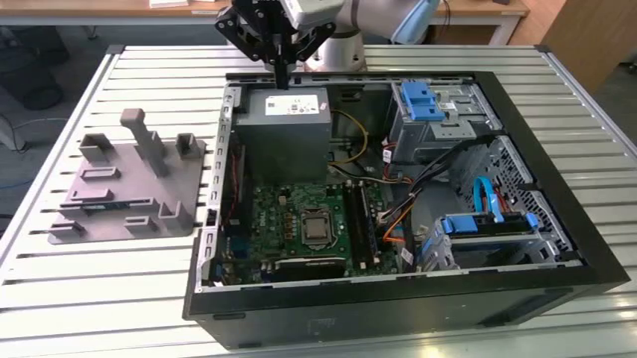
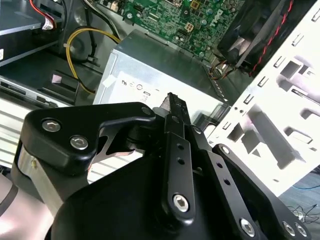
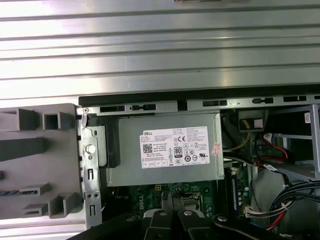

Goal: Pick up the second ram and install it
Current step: 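Reach for the second ram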

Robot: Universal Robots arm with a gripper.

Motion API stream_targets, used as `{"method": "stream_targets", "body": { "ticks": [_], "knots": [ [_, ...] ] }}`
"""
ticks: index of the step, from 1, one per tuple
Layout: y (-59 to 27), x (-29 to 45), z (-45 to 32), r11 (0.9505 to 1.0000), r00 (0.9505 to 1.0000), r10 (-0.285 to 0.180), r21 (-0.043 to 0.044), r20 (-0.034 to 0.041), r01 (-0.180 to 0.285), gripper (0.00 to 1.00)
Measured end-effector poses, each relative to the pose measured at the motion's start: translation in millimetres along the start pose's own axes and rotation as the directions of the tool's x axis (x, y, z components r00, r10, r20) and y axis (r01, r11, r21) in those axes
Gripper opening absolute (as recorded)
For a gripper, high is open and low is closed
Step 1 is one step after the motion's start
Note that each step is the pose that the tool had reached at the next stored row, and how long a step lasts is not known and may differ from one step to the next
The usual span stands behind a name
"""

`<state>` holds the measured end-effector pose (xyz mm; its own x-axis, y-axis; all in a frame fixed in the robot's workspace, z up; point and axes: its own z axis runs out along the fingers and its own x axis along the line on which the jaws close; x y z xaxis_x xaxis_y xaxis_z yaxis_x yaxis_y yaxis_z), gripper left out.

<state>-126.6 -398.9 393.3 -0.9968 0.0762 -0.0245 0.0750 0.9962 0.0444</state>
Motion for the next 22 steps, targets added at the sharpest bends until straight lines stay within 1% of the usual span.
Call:
{"method": "stream_targets", "body": {
  "ticks": [2,6,15,22],
  "knots": [
    [-0.3,3.9,-0.1,1.0000,1.0000,0.000,0.0000,-0.0001,0.000,0.10],
    [-1.2,15.7,-0.5,1.0000,1.0000,0.000,0.0000,0.0006,0.000,0.10],
    [-2.9,38.4,-0.7,1.0000,1.0000,0.000,0.0000,0.0006,0.000,0.10],
    [-4.0,52.2,-0.7,1.0000,1.0000,0.000,0.0000,0.0006,0.000,0.10]
  ]
}}
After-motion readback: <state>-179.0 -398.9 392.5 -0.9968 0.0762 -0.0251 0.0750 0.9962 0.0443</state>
